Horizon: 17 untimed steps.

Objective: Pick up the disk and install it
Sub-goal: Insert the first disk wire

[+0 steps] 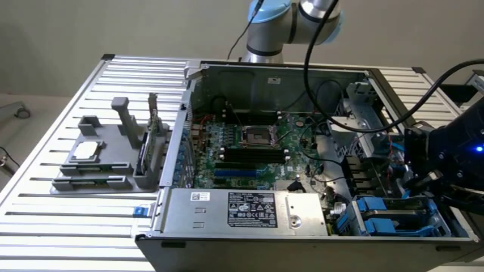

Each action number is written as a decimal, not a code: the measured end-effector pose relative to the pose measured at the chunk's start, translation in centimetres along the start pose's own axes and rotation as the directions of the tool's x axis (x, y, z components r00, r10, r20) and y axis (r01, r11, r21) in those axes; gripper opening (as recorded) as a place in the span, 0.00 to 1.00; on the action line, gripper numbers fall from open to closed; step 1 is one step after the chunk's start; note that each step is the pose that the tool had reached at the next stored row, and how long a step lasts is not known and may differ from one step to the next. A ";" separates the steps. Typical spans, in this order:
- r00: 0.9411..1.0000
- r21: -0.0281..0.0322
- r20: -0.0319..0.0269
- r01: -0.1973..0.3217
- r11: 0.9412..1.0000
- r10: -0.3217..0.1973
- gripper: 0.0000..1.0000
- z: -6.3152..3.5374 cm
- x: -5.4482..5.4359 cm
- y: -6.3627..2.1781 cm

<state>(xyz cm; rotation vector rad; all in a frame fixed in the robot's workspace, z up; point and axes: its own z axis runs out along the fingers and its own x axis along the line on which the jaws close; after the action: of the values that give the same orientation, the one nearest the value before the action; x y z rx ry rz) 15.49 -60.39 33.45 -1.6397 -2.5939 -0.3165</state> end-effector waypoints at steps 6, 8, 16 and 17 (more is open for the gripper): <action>1.000 0.024 -0.011 -0.009 1.000 0.009 0.16 -0.11 0.0 0.02; 1.000 0.032 -0.014 -0.012 0.999 0.012 0.16 -0.26 0.0 0.04; 1.000 0.041 -0.018 -0.016 0.999 0.017 0.16 -0.41 0.1 0.06; 1.000 0.041 -0.018 -0.017 0.999 0.018 0.16 -0.44 0.1 0.06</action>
<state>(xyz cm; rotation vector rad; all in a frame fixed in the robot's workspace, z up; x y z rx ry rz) 15.48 -60.37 33.91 -1.6374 -2.5541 -0.2737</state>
